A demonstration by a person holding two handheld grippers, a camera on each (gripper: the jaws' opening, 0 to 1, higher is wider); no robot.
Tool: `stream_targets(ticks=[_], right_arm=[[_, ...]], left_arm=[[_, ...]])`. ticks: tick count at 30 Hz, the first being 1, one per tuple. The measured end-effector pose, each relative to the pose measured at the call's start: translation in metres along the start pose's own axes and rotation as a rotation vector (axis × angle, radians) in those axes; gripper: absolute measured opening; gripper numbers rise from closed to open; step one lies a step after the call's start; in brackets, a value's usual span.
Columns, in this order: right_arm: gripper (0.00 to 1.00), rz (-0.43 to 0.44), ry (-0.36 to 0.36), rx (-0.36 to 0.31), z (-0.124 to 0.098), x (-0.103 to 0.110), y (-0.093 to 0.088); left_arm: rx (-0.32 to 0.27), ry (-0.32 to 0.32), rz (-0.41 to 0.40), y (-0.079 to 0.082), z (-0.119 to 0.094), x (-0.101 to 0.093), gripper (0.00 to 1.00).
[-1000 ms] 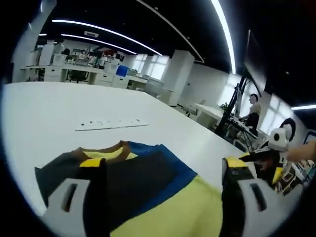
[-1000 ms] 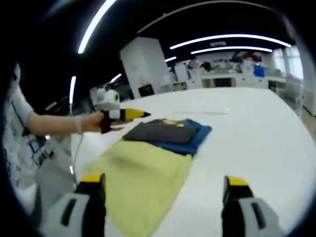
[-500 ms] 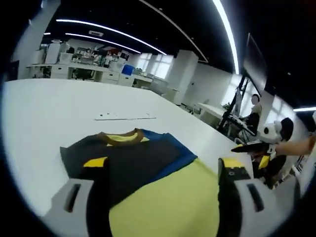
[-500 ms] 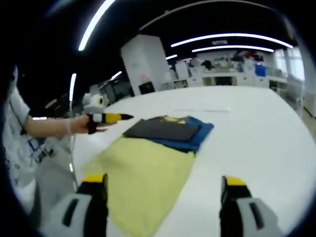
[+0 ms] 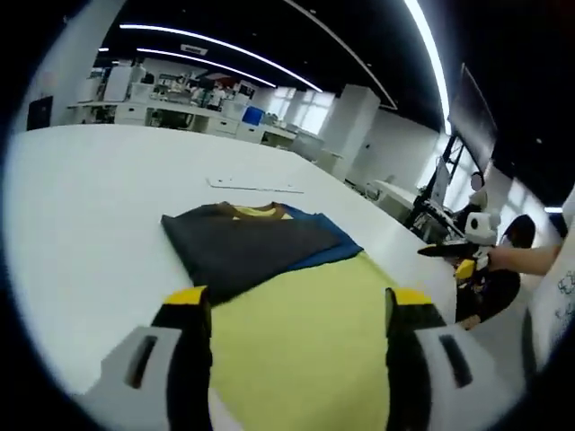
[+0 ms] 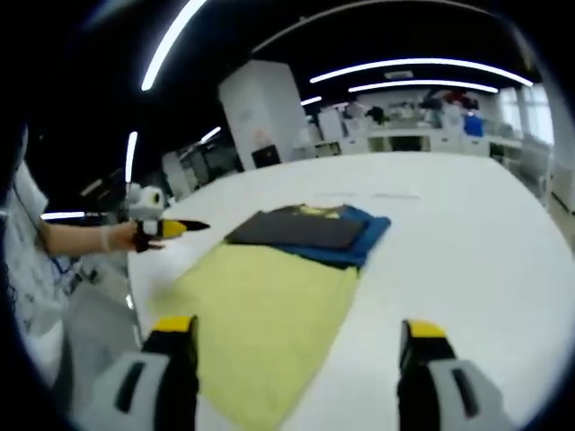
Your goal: Fold the garment on the visible template until the final outline fits inside the template.
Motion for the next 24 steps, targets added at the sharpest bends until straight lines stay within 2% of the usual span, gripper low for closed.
stream_targets(ticks=[5,8,11,14,19,24], right_arm=[[0.86,-0.028,-0.004,0.028,-0.005,0.001,-0.008],[0.82,-0.007,-0.002,0.048,-0.007,-0.004,-0.017],[0.78,-0.005,-0.002,0.059,-0.010,-0.002,-0.024],[0.73,-0.004,0.009,0.075,-0.013,0.001,-0.030],[0.68,-0.015,0.019,0.119,-0.017,0.006,-0.043],[0.53,0.007,0.036,0.152,-0.021,0.009,-0.053]], left_arm=[[0.007,0.027,-0.022,-0.012,-0.023,-0.007,0.74],[0.053,0.039,-0.023,-0.025,-0.038,-0.009,0.72],[0.069,0.042,-0.031,-0.033,-0.050,-0.009,0.70],[0.083,0.045,-0.037,-0.042,-0.057,-0.015,0.63],[0.119,0.030,-0.057,-0.057,-0.067,-0.023,0.58],[0.140,0.026,-0.098,-0.073,-0.078,-0.024,0.50]])
Point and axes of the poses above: the point that each gripper's makers call its tool centre point, and the gripper's own axes: z roughly forward along the fingers, x roughly to its left, y roughly out of its top, the point moved 3 cm from there along -z, roughly backward along the fingers, and after that the axes turned 13 degrees about -y, right-handed, at the moved point
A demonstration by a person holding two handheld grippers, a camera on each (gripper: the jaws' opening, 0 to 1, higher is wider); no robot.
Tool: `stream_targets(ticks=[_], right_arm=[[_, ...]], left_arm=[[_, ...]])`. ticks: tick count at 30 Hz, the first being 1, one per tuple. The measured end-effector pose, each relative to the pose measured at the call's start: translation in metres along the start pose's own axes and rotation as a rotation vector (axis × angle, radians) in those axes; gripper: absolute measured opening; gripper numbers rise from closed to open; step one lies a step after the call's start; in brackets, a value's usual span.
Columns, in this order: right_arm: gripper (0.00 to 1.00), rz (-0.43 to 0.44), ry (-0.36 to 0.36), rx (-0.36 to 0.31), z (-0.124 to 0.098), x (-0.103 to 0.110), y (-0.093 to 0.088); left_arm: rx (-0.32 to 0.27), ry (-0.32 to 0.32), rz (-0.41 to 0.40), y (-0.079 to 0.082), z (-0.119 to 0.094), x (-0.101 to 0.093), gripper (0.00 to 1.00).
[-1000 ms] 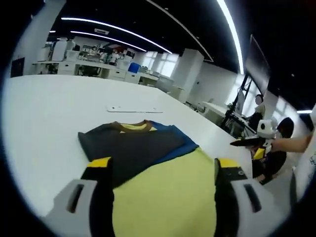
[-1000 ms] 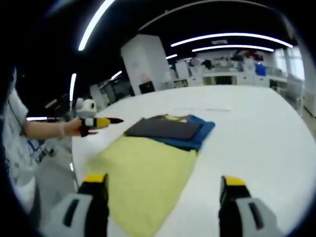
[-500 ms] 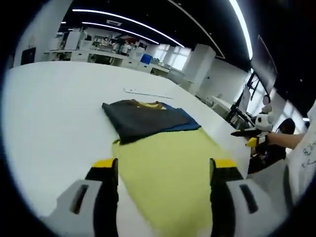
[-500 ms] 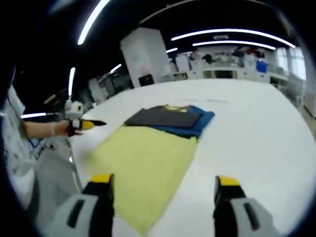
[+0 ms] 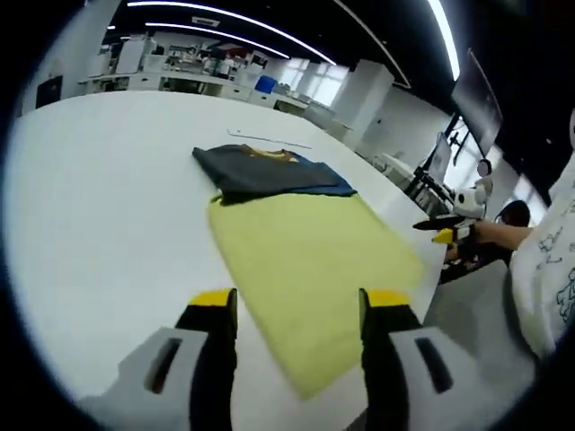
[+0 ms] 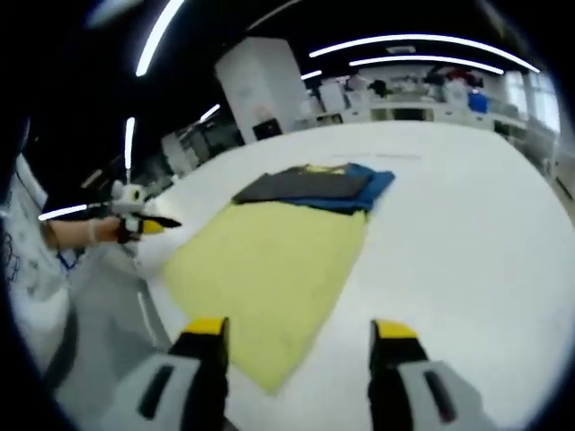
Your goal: Fold the garment on the visible template until the final outline fits inside the template.
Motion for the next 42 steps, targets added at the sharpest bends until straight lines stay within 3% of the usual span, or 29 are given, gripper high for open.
stream_targets(ticks=[3,8,13,23,27,32,34,42], right_arm=[[0.37,0.026,0.018,0.026,-0.001,0.001,-0.010],[0.30,0.050,0.038,0.080,0.001,0.006,-0.028],[0.25,0.084,0.057,0.113,0.001,0.012,-0.039],[0.16,0.110,0.086,0.157,0.001,0.019,-0.049],[0.09,0.121,0.102,0.173,0.003,0.023,-0.052],[0.00,0.144,0.094,0.177,0.005,0.021,-0.053],[0.00,0.153,0.101,0.182,0.006,0.021,-0.053],[0.00,0.179,0.110,0.189,-0.002,0.018,-0.049]], left_arm=[[0.017,0.024,-0.009,-0.012,-0.003,-0.002,0.46],[0.082,0.034,-0.042,-0.033,-0.008,-0.002,0.39],[0.100,0.042,-0.077,-0.044,-0.013,0.000,0.32],[0.111,0.038,-0.141,-0.055,-0.015,-0.003,0.22],[0.128,0.035,-0.146,-0.059,-0.009,-0.016,0.17],[0.136,0.039,-0.154,-0.064,-0.008,-0.013,0.07],[0.147,0.046,-0.152,-0.067,-0.008,-0.008,0.01],[0.137,0.042,-0.155,-0.063,-0.014,-0.011,0.00]])
Point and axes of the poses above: the point that each gripper's makers call its tool centre point, and the gripper's own axes: z roughly forward along the fingers, x roughly to its left, y roughly out of its top, the point moved 3 cm from there along -z, roughly backward along the fingers, and after that the axes turned 13 degrees about -y, right-handed, at the moved point
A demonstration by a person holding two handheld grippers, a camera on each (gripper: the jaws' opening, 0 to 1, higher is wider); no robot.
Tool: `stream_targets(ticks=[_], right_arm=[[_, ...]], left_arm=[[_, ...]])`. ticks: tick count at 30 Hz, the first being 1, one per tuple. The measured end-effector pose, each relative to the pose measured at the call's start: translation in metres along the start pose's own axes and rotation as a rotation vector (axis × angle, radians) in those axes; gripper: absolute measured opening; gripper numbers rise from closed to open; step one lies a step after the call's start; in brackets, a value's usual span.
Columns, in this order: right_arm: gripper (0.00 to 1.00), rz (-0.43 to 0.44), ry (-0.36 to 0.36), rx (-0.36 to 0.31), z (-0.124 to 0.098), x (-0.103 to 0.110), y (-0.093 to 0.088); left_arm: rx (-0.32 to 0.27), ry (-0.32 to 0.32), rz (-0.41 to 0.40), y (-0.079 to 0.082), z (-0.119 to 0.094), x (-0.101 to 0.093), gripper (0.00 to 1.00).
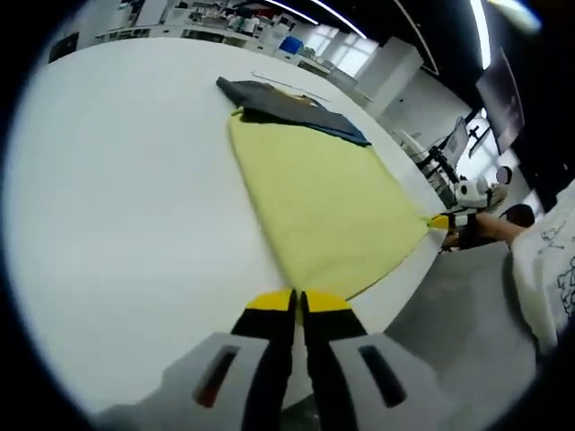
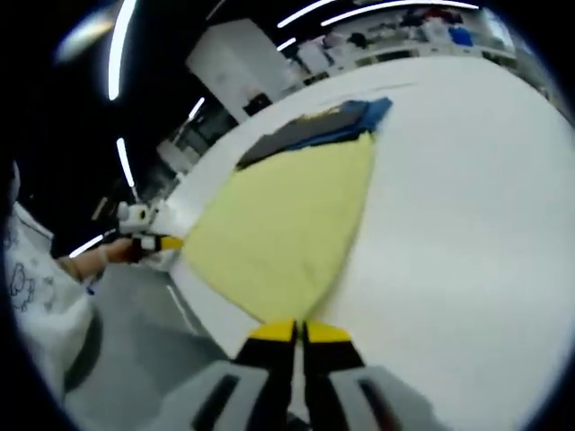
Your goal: Fold the garment on the visible template until the final outline fits inside the template.
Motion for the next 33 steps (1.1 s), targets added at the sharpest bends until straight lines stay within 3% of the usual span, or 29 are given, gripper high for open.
stream_targets(ticks=[6,15,19,33], right_arm=[[0.00,0.043,0.019,-0.017,-0.012,0.007,0.003],[0.00,0.075,0.041,-0.018,-0.038,0.016,0.001],[0.00,0.133,0.068,-0.030,-0.052,0.021,0.002],[0.00,0.238,0.147,-0.042,-0.093,0.072,0.000]], left_arm=[[-0.047,-0.028,-0.056,0.006,-0.009,-0.012,0.00],[-0.077,-0.068,-0.069,0.007,-0.031,-0.033,0.00],[-0.095,-0.075,-0.075,0.008,-0.043,-0.045,0.00],[-0.103,-0.097,-0.101,-0.004,-0.076,-0.075,0.00]])
Point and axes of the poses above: the point that each gripper's makers call its tool centre point, and the gripper's own axes: z roughly forward along the fingers, x roughly to its left, y roughly out of its top, the point moved 3 cm from there along -z, roughly backward along the fingers, and after that the axes turned 13 degrees about -y, right-handed, at the moved point
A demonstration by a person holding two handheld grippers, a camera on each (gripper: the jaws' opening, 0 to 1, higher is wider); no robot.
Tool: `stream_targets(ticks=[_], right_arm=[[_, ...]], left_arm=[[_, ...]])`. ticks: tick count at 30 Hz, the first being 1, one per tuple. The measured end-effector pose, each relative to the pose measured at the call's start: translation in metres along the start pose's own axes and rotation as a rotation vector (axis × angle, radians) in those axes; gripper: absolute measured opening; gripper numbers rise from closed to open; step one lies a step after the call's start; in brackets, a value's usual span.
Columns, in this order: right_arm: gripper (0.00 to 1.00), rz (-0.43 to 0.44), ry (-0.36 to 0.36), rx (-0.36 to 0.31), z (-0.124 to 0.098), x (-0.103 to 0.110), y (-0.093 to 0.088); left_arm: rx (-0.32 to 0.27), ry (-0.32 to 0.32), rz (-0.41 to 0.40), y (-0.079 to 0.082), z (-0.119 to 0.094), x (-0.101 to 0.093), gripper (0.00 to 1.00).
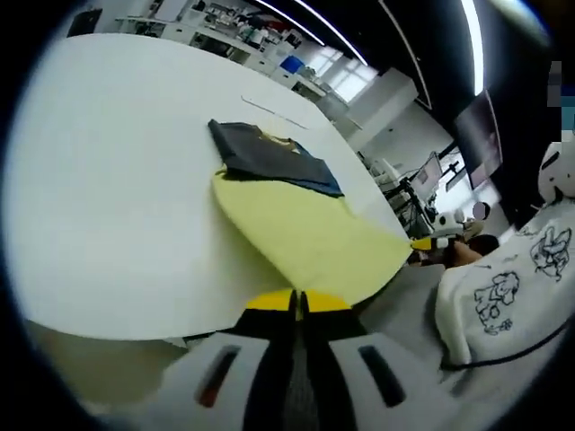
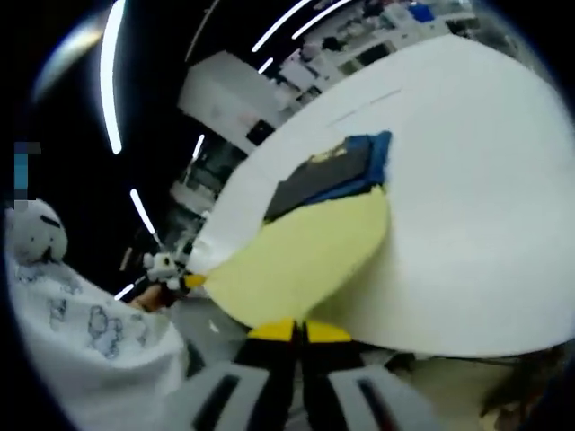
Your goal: Fold the garment on the visible template until the final outline fits inside the template.
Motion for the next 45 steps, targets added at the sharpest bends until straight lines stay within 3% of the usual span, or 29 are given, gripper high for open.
stream_targets(ticks=[4,7,10,14,20,23,24,25,26,28,33,37,43,45], right_arm=[[0.00,0.019,0.010,-0.022,0.002,0.001,0.008],[0.00,0.027,0.029,-0.048,0.008,0.000,0.024],[0.00,0.052,0.046,-0.077,0.015,-0.001,0.041],[0.00,0.056,0.055,-0.117,0.025,-0.002,0.069],[0.00,0.030,0.045,-0.197,0.032,-0.006,0.120],[0.00,0.034,0.036,-0.223,0.035,-0.009,0.143],[0.00,0.044,0.044,-0.235,0.036,-0.008,0.150],[0.00,0.032,0.049,-0.245,0.037,-0.007,0.160],[0.00,0.023,0.040,-0.253,0.038,-0.007,0.165],[0.00,-0.003,0.025,-0.265,0.045,-0.008,0.179],[0.00,0.005,0.013,-0.290,0.060,-0.023,0.214],[0.00,-0.016,-0.033,-0.304,0.079,-0.039,0.237],[0.00,-0.017,-0.083,-0.323,0.106,-0.060,0.261],[0.00,-0.019,-0.094,-0.322,0.116,-0.066,0.267]], left_arm=[[-0.022,0.000,0.001,0.008,0.003,-0.004,0.00],[-0.077,-0.030,0.000,0.031,0.011,-0.005,0.00],[-0.088,-0.043,0.008,0.047,0.019,-0.001,0.00],[-0.135,-0.065,0.037,0.082,0.031,0.006,0.00],[-0.257,-0.086,0.038,0.134,0.049,0.019,0.00],[-0.326,-0.127,0.016,0.157,0.057,0.021,0.00],[-0.323,-0.127,0.019,0.161,0.059,0.022,0.00],[-0.300,-0.112,0.088,0.167,0.063,0.025,0.00],[-0.293,-0.104,0.107,0.171,0.066,0.026,0.00],[-0.315,-0.116,0.080,0.184,0.069,0.028,0.00],[-0.322,-0.105,0.117,0.211,0.080,0.040,0.00],[-0.323,-0.074,0.113,0.222,0.091,0.055,0.00],[-0.351,-0.020,0.024,0.236,0.111,0.092,0.00],[-0.341,-0.007,0.044,0.237,0.118,0.097,0.00]])
Point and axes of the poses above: the point that each gripper's makers call its tool centre point, and the gripper's own axes: z roughly forward along the fingers, x roughly to its left, y roughly out of its top, the point moved 3 cm from there along -z, roughly backward along the fingers, and after that the axes turned 13 degrees about -y, right-handed, at the moved point
